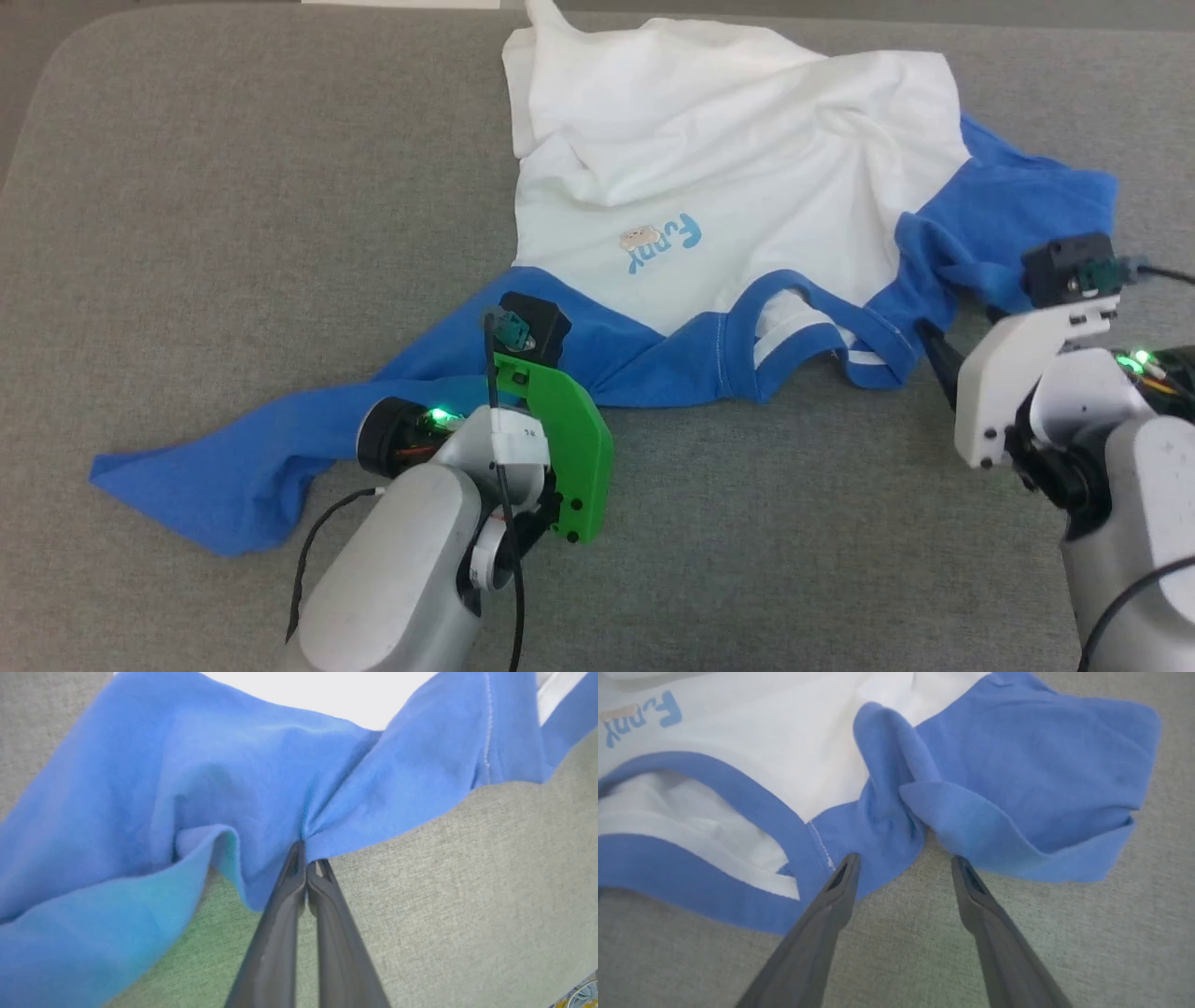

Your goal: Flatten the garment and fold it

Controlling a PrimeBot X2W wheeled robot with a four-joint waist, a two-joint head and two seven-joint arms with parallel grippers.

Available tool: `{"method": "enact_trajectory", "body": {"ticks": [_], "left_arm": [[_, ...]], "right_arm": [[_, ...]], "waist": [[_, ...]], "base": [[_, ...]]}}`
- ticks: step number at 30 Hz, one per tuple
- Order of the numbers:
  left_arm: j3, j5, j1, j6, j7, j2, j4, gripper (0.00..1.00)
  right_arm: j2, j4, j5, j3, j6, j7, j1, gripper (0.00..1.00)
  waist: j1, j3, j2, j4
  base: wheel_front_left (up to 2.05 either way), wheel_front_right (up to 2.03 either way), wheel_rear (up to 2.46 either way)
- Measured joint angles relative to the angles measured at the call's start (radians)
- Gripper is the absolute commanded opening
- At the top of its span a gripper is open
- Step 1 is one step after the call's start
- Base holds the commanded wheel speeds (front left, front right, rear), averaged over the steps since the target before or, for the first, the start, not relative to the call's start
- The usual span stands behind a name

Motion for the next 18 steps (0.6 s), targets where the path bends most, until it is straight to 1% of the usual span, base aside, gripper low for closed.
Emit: {"method": "enact_trajectory", "body": {"ticks": [7, 12, 13, 14, 15, 18], "left_arm": [[-0.007, 0.0, -0.003, 0.003, 0.0, -0.002, -0.018, 0.0], [-0.012, 0.0, -0.007, 0.003, -0.002, -0.006, -0.026, 0.0], [-0.013, 0.0, -0.01, 0.003, -0.002, -0.007, -0.026, 0.0], [-0.014, 0.0, -0.013, 0.003, -0.002, -0.007, -0.026, 0.0], [-0.015, 0.0, -0.014, 0.003, -0.004, -0.008, -0.026, 0.0], [-0.014, -0.003, -0.014, 0.003, -0.013, -0.009, -0.023, 0.0]], "right_arm": [[-0.005, 0.101, -0.035, 0.007, 0.0, -0.024, -0.088, 1.0], [-0.01, 0.138, -0.044, 0.006, 0.0, -0.043, -0.125, 1.0], [-0.011, 0.143, -0.044, 0.007, 0.0, -0.043, -0.13, 0.49], [-0.012, 0.146, -0.044, 0.007, 0.0, -0.043, -0.136, 0.23], [-0.014, 0.148, -0.043, 0.01, 0.0, -0.043, -0.139, 0.0], [-0.016, 0.151, -0.029, 0.026, 0.0, -0.044, -0.143, 0.0]], "waist": [[0.0, 0.035, 0.0, 0.019], [0.0, 0.054, 0.0, 0.029], [0.0, 0.057, 0.0, 0.031], [0.0, 0.059, 0.0, 0.033], [0.0, 0.06, 0.0, 0.034], [0.0, 0.057, 0.0, 0.034]], "base": [[0.0, 0.0, 0.0], [0.0, 0.0, 0.0], [0.0, 0.0, 0.0], [0.0, 0.0, 0.0], [0.0, 0.0, 0.0], [0.0, 0.0, 0.0]]}}
